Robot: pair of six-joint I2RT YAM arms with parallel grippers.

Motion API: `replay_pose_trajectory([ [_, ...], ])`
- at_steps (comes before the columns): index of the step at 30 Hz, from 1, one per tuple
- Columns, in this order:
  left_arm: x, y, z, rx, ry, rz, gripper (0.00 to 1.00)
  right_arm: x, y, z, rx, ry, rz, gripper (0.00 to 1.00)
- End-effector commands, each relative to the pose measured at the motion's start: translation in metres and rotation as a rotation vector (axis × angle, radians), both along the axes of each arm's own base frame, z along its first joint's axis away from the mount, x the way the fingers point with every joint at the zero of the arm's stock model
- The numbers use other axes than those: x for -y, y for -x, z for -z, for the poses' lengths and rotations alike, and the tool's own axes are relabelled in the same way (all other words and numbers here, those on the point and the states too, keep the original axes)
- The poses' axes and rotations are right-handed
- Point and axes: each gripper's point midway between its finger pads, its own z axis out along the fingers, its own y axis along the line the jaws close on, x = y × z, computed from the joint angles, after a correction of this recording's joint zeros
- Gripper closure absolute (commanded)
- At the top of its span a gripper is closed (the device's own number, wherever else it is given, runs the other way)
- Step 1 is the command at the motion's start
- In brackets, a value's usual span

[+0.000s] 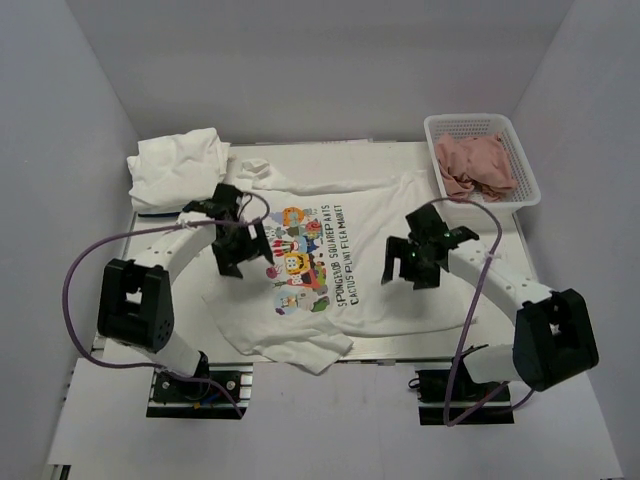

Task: Fold and stack the t-shirts
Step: Flatten out the tshirt

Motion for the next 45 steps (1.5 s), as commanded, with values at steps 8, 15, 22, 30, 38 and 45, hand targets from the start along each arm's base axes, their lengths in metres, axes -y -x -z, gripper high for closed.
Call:
replay_pose_trajectory([
  [8,0.014,-0.238,-0.051,0.352,-0.127,0.033,0.01,-0.027,-0.157,-0.082,0.363,0.084,-0.018,0.10],
  [15,0.020,-0.340,-0.046,0.514,-0.099,0.043,0.01,-0.021,-0.170,-0.066,0.300,0.142,-0.022,0.10],
  [22,0.007,-0.365,-0.050,0.671,-0.147,0.029,0.01,-0.015,-0.172,-0.052,0.258,0.184,-0.059,0.10],
  [30,0.003,-0.381,0.010,0.629,-0.189,0.019,0.01,-0.012,-0.174,-0.041,0.217,0.188,-0.066,0.10],
  [38,0.032,-0.392,0.004,0.689,-0.024,0.010,0.44,-0.004,-0.171,-0.041,0.206,0.206,-0.053,0.10],
  [45,0.039,-0.388,-0.044,0.740,0.049,-0.037,0.80,-0.008,-0.168,-0.038,0.206,0.180,-0.053,0.10],
])
